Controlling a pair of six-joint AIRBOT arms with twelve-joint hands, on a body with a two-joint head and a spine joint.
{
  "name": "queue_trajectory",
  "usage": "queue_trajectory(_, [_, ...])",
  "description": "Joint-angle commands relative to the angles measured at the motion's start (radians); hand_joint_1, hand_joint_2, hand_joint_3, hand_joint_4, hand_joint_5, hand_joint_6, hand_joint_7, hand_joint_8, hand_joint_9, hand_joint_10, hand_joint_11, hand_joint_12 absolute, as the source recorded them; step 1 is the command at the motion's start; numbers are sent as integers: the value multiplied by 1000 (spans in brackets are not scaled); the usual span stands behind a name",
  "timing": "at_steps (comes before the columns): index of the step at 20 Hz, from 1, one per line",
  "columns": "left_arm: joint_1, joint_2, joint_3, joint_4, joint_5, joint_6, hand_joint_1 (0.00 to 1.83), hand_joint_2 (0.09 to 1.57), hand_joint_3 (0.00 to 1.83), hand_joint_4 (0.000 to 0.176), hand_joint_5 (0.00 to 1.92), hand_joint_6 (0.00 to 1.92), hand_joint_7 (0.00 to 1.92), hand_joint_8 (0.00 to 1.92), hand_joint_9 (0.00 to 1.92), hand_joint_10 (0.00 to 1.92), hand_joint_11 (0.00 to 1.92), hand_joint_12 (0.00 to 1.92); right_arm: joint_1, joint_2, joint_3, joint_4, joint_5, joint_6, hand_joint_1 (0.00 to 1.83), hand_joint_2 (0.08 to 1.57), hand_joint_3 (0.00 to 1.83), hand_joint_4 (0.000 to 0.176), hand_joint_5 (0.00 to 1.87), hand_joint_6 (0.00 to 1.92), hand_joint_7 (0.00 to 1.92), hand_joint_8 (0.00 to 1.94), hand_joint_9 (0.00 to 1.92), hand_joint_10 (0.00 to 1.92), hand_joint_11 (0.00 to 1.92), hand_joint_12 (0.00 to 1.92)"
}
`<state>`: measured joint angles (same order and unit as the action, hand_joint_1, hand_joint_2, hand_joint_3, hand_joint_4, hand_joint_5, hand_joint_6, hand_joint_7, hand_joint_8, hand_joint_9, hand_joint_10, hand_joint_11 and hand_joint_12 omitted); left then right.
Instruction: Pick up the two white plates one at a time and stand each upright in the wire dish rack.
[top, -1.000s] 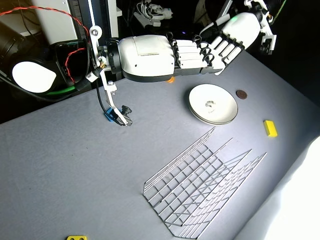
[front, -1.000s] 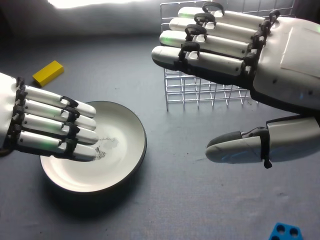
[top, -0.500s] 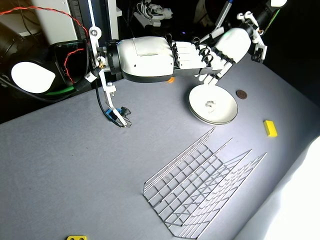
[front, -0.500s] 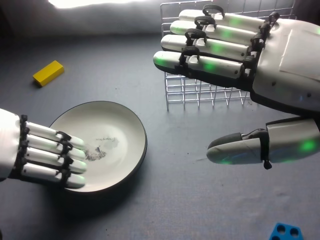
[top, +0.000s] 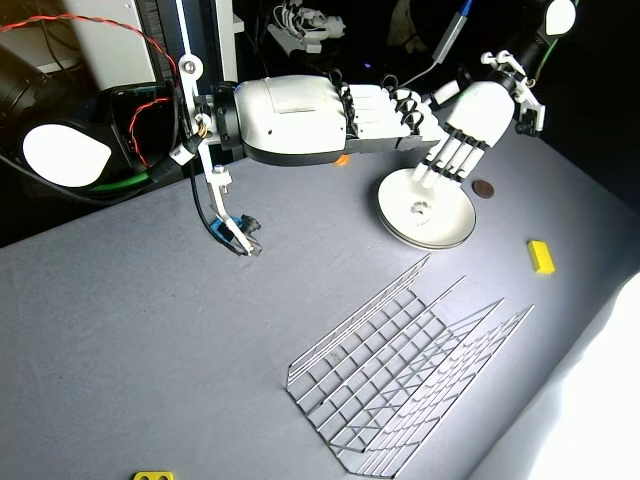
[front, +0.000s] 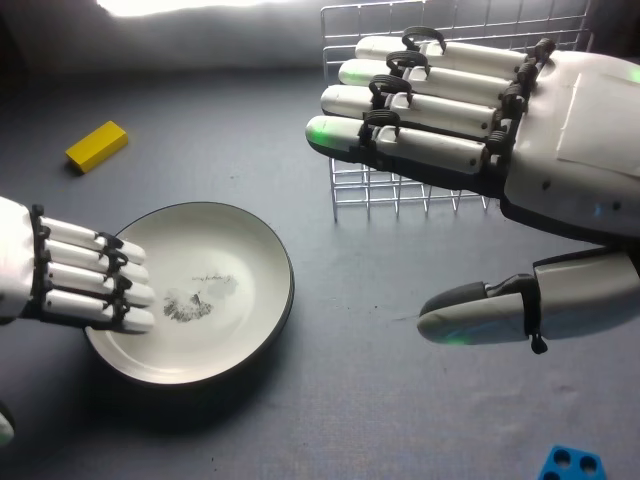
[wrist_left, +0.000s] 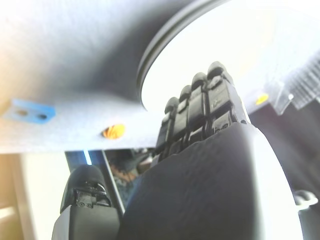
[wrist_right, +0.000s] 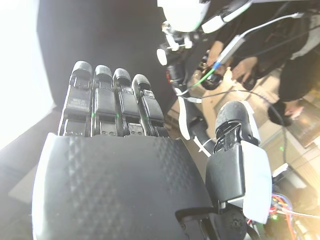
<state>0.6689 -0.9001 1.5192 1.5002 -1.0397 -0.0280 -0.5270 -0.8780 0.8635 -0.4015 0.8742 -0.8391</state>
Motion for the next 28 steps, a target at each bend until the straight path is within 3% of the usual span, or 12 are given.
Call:
queue_trajectory(1, [4, -5, 21, -63, -39, -3, 0, 1070, 1, 0, 0, 0, 0, 0, 0, 0, 0, 0, 8, 1, 0, 24, 122, -1, 30, 1108, 0, 0, 11, 4, 0, 0, 0, 0, 0, 0])
queue_trajectory(8, [36, -38, 95, -63, -58, -3, 0, 1064, 0, 0, 0, 0, 0, 0, 0, 0, 0, 0, 2, -11, 0, 10, 114, -68, 0, 1127, 2, 0, 32, 11, 6, 3, 0, 0, 0, 0])
queue_trajectory(14, [39, -40, 86, -50, -79, -3, 0, 1076, 4, 0, 0, 0, 0, 0, 0, 0, 0, 0, -8, -22, 0, -39, 137, -170, 0, 1120, 0, 0, 33, 8, 0, 0, 0, 0, 0, 0])
queue_trajectory(23, [52, -59, 81, -38, -58, 15, 0, 1064, 0, 0, 0, 0, 0, 0, 0, 0, 0, 0, -23, -60, 1, -39, 107, -397, 0, 1131, 4, 0, 47, 8, 23, 7, 0, 0, 0, 0])
queue_trajectory(28, [71, -72, 93, -38, -35, 36, 0, 1076, 4, 0, 0, 0, 0, 0, 0, 0, 0, 0, -23, -80, 2, -36, 94, -450, 0, 1119, 0, 0, 45, 2, 10, 0, 0, 0, 0, 0])
